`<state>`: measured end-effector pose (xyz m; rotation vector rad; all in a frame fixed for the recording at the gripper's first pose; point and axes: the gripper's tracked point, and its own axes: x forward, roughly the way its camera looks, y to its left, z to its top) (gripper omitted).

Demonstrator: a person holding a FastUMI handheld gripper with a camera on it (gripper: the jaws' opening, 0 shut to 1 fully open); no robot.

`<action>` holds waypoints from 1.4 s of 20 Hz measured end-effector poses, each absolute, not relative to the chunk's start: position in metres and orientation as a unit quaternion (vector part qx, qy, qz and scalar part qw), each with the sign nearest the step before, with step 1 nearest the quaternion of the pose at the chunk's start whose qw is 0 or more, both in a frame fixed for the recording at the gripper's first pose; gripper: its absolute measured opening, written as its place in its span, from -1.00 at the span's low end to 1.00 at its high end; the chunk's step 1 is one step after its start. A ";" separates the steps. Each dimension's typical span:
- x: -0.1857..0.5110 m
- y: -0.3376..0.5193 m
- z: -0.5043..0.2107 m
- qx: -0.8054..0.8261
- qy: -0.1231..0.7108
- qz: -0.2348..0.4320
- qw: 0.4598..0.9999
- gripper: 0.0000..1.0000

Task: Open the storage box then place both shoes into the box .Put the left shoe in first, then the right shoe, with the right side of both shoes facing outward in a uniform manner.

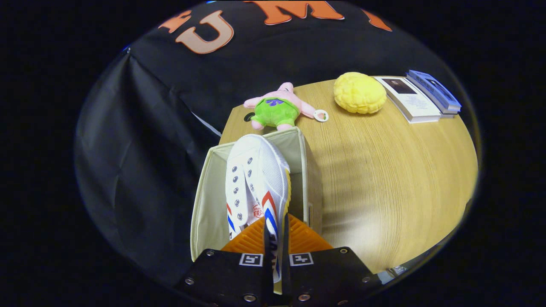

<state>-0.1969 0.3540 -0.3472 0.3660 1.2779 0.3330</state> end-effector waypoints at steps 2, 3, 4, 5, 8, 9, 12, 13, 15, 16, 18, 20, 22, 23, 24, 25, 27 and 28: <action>-0.200 0.355 -0.349 0.182 0.604 0.135 0.764 -0.84; -0.202 0.356 -0.349 0.186 0.615 0.138 0.753 -0.83; -0.200 0.356 -0.349 0.186 0.621 0.146 0.747 -0.81; -0.200 0.358 -0.346 0.194 0.623 0.156 0.741 -0.66; -0.198 0.355 -0.328 0.224 0.621 0.162 0.734 -0.29; -0.194 0.350 -0.320 0.226 0.613 0.169 0.738 -0.09; -0.172 0.332 -0.302 0.220 0.577 0.182 0.765 0.21; -0.165 0.324 -0.295 0.217 0.566 0.185 0.774 0.32; -0.152 0.308 -0.277 0.215 0.541 0.188 0.791 0.47; -0.143 0.299 -0.269 0.215 0.526 0.189 0.801 0.52; -0.125 0.279 -0.250 0.211 0.491 0.189 0.824 0.65; -0.108 0.255 -0.229 0.198 0.454 0.189 0.848 0.76; -0.091 0.231 -0.209 0.182 0.416 0.186 0.871 0.84; -0.083 0.217 -0.199 0.171 0.396 0.181 0.884 0.90; -0.074 0.203 -0.190 0.161 0.375 0.174 0.896 0.92; -0.066 0.188 -0.179 0.154 0.354 0.167 0.907 0.92; -0.053 0.159 -0.155 0.145 0.306 0.143 0.930 0.94; -0.041 0.142 -0.143 0.136 0.273 0.123 0.944 0.94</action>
